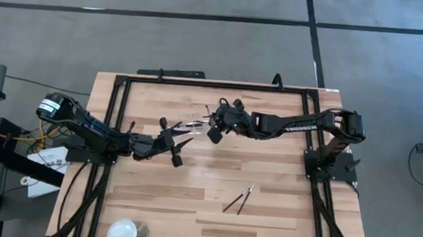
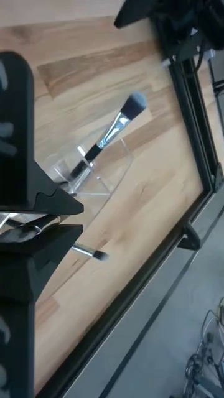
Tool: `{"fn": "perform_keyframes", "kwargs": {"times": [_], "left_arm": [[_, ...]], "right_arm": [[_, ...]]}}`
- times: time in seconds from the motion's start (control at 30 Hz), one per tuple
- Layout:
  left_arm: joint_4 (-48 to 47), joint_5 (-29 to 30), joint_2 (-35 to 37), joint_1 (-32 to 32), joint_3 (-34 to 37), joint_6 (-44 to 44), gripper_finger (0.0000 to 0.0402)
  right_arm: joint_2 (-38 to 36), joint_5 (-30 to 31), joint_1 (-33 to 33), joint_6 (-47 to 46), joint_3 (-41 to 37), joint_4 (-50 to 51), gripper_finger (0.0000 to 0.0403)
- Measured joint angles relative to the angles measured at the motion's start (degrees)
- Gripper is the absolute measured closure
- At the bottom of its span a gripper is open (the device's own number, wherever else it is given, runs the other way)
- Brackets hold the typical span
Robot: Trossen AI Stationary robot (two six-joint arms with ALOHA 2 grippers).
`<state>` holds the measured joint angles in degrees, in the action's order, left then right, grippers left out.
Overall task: Put items in baskets/containers
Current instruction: Put the black eyeshadow brush into the transparent organizer
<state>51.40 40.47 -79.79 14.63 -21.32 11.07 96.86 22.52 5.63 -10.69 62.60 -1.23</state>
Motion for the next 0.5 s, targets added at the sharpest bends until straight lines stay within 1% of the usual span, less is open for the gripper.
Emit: {"fn": "perform_keyframes", "kwargs": {"times": [0.17,0.27,0.33,0.43,0.5], "left_arm": [[0.0,0.0,0.0,0.0,0.0,0.0,0.0279],[0.0,-0.01,0.0,0.0,0.0,0.0,0.0279],[0.0,-0.01,0.0,0.0,0.01,0.0,0.0279],[0.04,-0.04,0.0,0.0,0.27,-0.34,0.0279],[-0.04,-0.04,0.0,0.0,0.79,-1.58,0.0279]], "right_arm": [[0.07,0.01,0.02,0.01,-1.29,-2.68,0.0388],[1.98,0.09,0.02,0.04,-1.42,-4.43,0.0385],[4.52,0.1,-0.29,0.36,-1.24,-8.33,0.0386],[7.62,0.07,-0.37,5.0,-1.13,-9.52,0.039],[9.34,-0.08,-0.36,5.76,0.18,-9.99,0.039]]}}
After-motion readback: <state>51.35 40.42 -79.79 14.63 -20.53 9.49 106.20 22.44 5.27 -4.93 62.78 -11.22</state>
